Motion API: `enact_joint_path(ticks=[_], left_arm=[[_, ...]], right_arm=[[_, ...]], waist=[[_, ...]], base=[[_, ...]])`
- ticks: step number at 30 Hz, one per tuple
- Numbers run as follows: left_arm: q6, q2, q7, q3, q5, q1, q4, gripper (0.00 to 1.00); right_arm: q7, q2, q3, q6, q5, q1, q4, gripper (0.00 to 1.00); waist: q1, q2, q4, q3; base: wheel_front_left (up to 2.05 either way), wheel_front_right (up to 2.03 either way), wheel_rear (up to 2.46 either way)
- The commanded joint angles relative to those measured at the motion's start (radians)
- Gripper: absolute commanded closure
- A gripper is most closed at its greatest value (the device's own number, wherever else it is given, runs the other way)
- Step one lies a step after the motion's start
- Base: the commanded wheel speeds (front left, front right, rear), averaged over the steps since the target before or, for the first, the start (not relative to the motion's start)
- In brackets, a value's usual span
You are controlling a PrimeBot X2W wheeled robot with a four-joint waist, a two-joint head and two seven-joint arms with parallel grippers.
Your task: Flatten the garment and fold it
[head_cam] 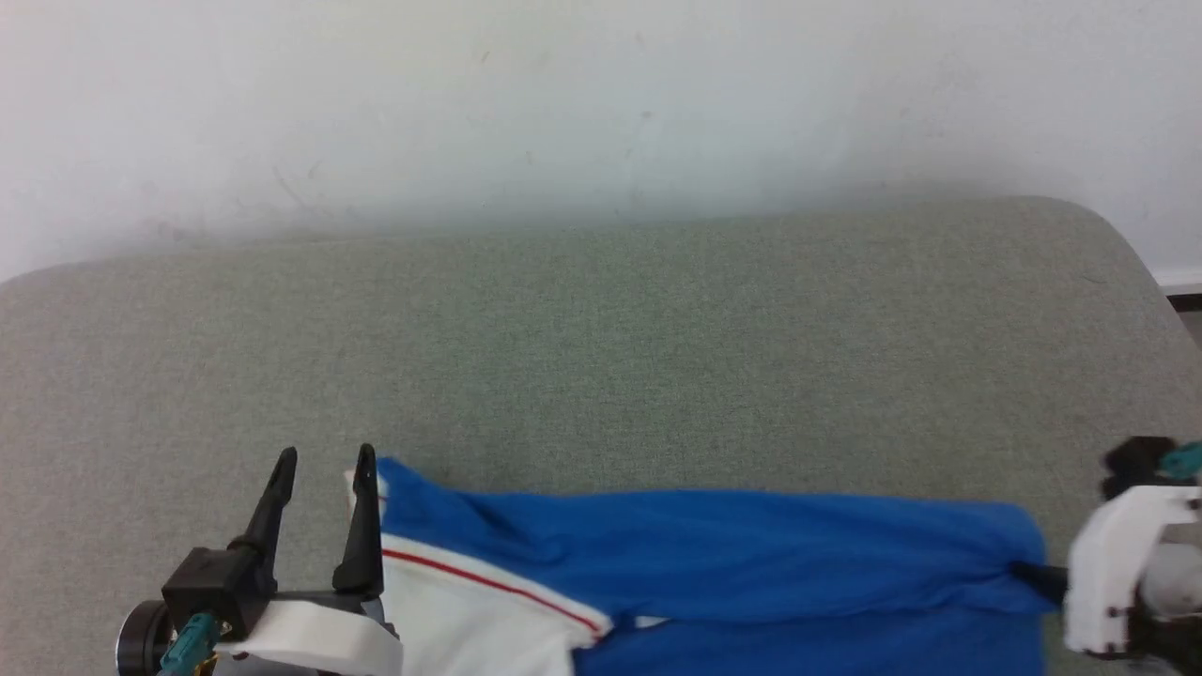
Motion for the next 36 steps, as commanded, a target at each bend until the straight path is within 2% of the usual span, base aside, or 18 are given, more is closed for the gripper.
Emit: enact_joint_path(ticks=[1,5,8,11,13,14,19,24,29,36], left_arm=[[0.007,0.005,0.0,0.0,-0.005,0.008,-0.002,0.0],[0.005,0.005,-0.002,0.002,-0.007,0.005,-0.004,0.0],[0.006,0.004,-0.003,0.003,-0.01,0.005,0.002,0.0],[0.007,0.003,-0.004,0.005,-0.012,0.007,0.007,0.0],[0.007,0.002,-0.005,0.005,-0.013,0.008,0.009,0.0],[0.007,0.002,-0.005,0.005,-0.013,0.008,0.009,0.0],[0.002,-0.002,-0.005,0.0,-0.018,0.004,0.014,0.0],[-0.006,-0.003,0.004,-0.015,-0.019,-0.017,0.022,0.0],[-0.016,-0.001,0.018,-0.031,-0.014,-0.045,0.024,0.0],[-0.009,-0.008,0.024,-0.046,0.001,-0.083,0.031,0.0]], right_arm=[[0.008,-0.026,-0.054,-0.001,-0.023,0.021,-0.014,1.0],[0.029,-0.048,-0.176,-0.001,-0.059,0.044,-0.03,1.0],[0.054,-0.035,-0.256,-0.001,-0.079,0.058,-0.049,1.0],[0.107,0.019,-0.29,-0.001,-0.051,0.064,-0.089,1.0],[0.16,0.077,-0.282,-0.001,0.019,0.064,-0.126,1.0],[0.16,0.077,-0.282,-0.001,0.019,0.064,-0.126,1.0],[0.272,0.211,-0.227,-0.001,0.227,0.059,-0.23,1.0],[0.299,0.311,-0.125,-0.001,0.328,0.024,-0.27,1.0],[0.223,0.355,0.023,-0.001,0.368,-0.043,-0.227,1.0],[0.047,0.365,0.236,-0.001,0.398,-0.15,-0.096,1.0]], waist=[[0.0,-0.0001,-0.004,0.006],[0.0,-0.0001,-0.007,0.017],[0.0,-0.0001,-0.007,0.019],[0.0,-0.0001,-0.008,0.019],[0.0,-0.0001,-0.007,0.016],[0.0,-0.0001,-0.007,0.016],[0.0,-0.0001,0.004,0.014],[0.0,-0.0001,0.032,0.019],[0.0,-0.0001,0.081,0.04],[0.0,-0.0001,0.152,0.088]], base=[[0.0,0.0,0.0],[0.0,0.0,0.0],[0.0,0.0,0.0],[0.0,0.0,0.0],[0.0,0.0,0.0],[0.0,0.0,0.0],[0.0,0.0,0.0],[0.0,0.0,0.0],[0.0,0.0,0.0],[0.0,0.0,0.0]])
